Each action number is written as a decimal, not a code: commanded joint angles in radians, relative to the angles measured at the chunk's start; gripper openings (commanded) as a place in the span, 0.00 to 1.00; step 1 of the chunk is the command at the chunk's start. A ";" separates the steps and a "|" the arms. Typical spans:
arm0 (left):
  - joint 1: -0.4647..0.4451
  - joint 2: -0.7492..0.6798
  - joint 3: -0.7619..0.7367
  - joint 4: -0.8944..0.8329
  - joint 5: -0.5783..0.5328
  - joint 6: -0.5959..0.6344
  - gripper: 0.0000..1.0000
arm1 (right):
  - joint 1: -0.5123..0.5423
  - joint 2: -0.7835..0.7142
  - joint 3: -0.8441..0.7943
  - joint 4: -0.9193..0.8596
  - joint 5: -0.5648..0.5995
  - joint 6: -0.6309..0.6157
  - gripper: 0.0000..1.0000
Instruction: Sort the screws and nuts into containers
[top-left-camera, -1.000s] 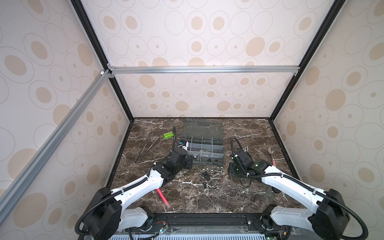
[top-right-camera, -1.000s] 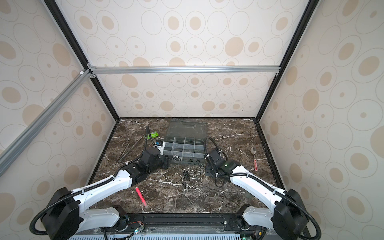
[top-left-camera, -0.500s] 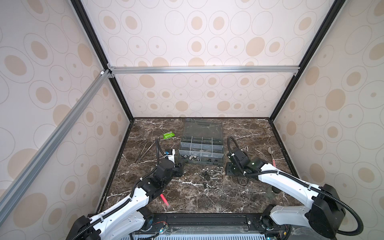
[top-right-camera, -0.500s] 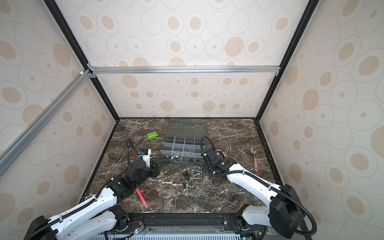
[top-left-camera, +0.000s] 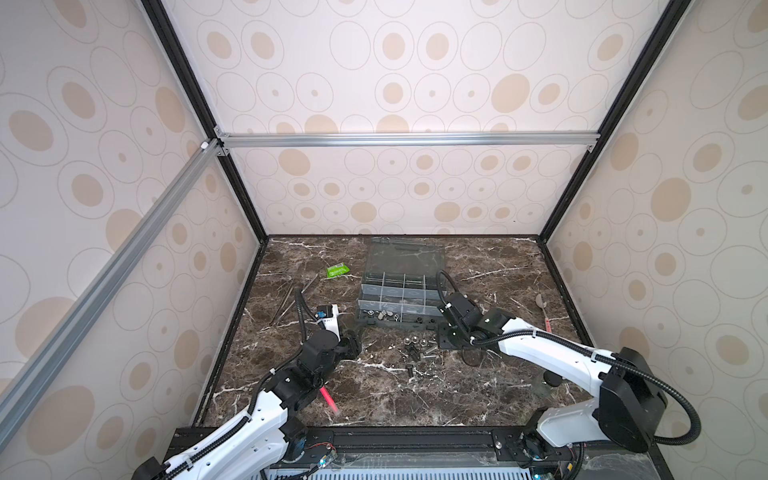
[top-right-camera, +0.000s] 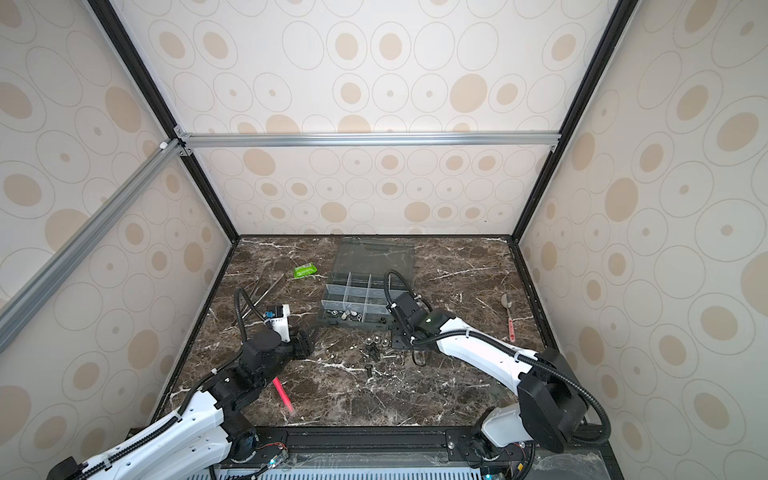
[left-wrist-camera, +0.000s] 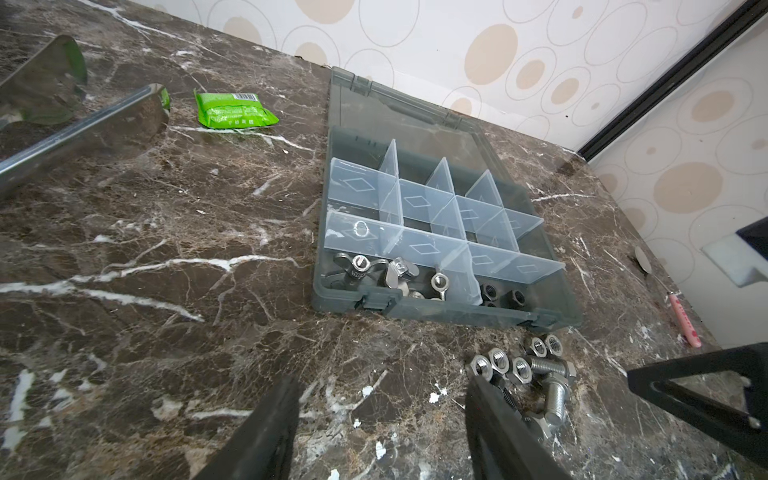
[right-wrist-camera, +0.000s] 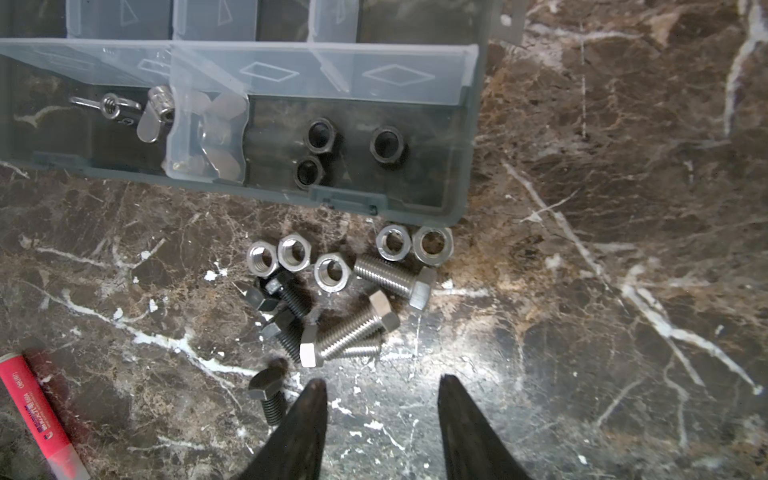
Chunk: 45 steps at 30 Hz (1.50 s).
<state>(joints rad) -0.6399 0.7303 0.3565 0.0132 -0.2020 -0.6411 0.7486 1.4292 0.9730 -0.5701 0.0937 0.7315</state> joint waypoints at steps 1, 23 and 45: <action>0.009 -0.022 -0.002 -0.010 -0.020 -0.026 0.64 | 0.019 0.047 0.057 0.001 -0.018 -0.032 0.47; 0.011 -0.110 -0.040 -0.040 -0.008 -0.060 0.65 | 0.117 0.384 0.312 -0.045 -0.092 -0.140 0.43; 0.011 -0.138 -0.050 -0.052 -0.002 -0.078 0.66 | 0.145 0.501 0.387 -0.055 -0.115 -0.163 0.40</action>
<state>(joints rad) -0.6357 0.5991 0.2977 -0.0250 -0.2016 -0.6987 0.8864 1.9057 1.3346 -0.5995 -0.0242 0.5777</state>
